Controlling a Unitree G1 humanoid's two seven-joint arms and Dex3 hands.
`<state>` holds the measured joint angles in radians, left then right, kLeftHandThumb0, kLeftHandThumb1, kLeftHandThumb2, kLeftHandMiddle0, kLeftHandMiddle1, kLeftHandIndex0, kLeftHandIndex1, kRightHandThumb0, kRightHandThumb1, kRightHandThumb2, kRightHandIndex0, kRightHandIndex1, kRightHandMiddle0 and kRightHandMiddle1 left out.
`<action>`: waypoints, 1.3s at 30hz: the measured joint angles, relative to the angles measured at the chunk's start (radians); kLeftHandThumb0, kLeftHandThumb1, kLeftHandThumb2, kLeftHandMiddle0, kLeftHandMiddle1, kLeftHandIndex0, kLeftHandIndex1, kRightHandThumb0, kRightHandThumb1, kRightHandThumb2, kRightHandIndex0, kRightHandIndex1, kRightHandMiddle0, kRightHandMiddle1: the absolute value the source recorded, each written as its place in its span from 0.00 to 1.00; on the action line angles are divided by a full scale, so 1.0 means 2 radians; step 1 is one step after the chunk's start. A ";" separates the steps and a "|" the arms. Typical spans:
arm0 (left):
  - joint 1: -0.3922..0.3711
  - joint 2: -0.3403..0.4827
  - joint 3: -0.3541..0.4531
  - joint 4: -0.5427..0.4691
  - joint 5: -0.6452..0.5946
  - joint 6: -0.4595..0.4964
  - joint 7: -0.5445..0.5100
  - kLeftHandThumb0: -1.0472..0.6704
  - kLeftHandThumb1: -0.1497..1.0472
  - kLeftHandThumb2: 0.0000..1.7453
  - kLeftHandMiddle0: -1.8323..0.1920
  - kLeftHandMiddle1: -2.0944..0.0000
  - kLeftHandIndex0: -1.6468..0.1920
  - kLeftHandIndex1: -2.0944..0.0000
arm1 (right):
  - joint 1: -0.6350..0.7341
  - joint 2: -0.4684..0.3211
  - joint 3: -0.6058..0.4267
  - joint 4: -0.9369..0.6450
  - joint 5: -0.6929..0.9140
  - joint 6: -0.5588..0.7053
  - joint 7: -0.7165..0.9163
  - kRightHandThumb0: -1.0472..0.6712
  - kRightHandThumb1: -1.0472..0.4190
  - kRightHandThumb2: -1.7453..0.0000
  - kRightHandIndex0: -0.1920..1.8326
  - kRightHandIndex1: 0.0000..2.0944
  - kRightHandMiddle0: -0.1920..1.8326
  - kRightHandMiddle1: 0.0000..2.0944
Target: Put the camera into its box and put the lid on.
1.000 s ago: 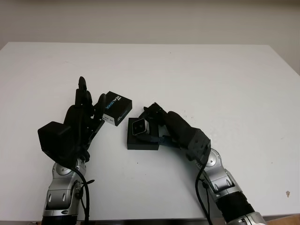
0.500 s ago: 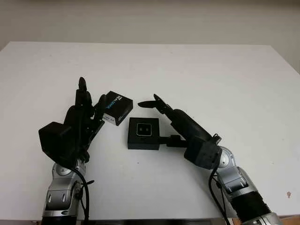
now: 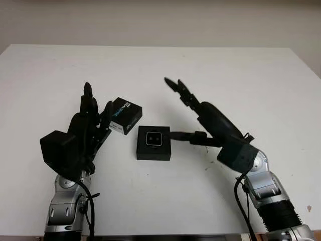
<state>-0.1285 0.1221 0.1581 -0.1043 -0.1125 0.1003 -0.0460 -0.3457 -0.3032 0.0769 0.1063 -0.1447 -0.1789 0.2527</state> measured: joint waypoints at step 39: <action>-0.442 0.265 -0.269 0.477 0.388 -0.278 -0.181 0.39 0.78 0.03 0.96 0.98 0.94 0.98 | -0.007 0.050 -0.058 -0.008 0.093 0.114 -0.033 0.27 0.00 0.89 0.05 0.03 0.07 0.04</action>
<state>-1.0131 0.6525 -0.3804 0.8487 0.6630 -0.4565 -0.4076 -0.3597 -0.2035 -0.0381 0.0894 0.0417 0.0496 0.1869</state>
